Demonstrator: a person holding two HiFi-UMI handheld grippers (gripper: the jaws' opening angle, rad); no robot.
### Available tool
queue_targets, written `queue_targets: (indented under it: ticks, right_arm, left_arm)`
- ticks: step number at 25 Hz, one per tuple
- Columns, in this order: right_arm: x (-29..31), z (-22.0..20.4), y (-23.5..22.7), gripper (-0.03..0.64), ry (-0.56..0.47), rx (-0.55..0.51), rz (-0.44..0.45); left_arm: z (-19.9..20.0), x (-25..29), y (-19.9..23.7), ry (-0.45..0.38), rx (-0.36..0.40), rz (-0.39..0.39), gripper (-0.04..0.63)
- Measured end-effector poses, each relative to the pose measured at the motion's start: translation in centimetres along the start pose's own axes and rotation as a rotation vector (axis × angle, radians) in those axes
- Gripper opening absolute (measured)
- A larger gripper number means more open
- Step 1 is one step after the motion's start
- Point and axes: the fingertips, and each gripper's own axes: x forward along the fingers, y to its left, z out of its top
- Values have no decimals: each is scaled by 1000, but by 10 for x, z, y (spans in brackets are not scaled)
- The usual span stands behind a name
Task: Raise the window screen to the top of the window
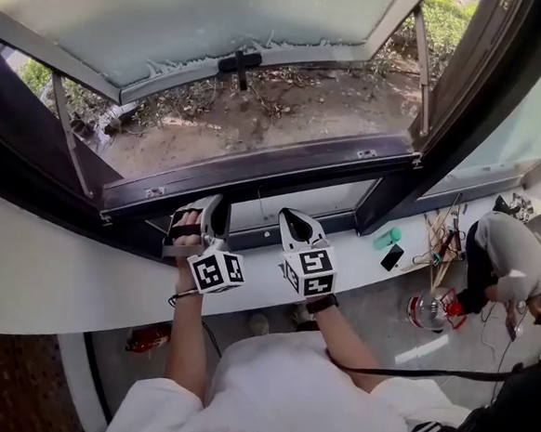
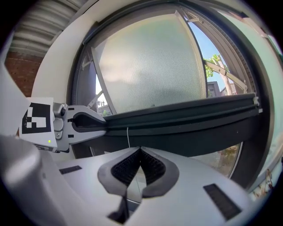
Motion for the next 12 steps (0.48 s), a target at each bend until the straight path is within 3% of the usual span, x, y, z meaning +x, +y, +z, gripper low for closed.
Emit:
queue_targets:
  ticks: [2,6,12]
  right_arm:
    - [5,-11,-6,0,23,20,0]
    - [18,-45,-18,0,83,51,6]
    - [37,-121,-19,0,226,42,81]
  left_arm:
    - [0,-1,-1,-6,13,28,44]
    - [0,1,-2,-17,-49,42,44]
    - [0,4,0,42,-14,-82,44]
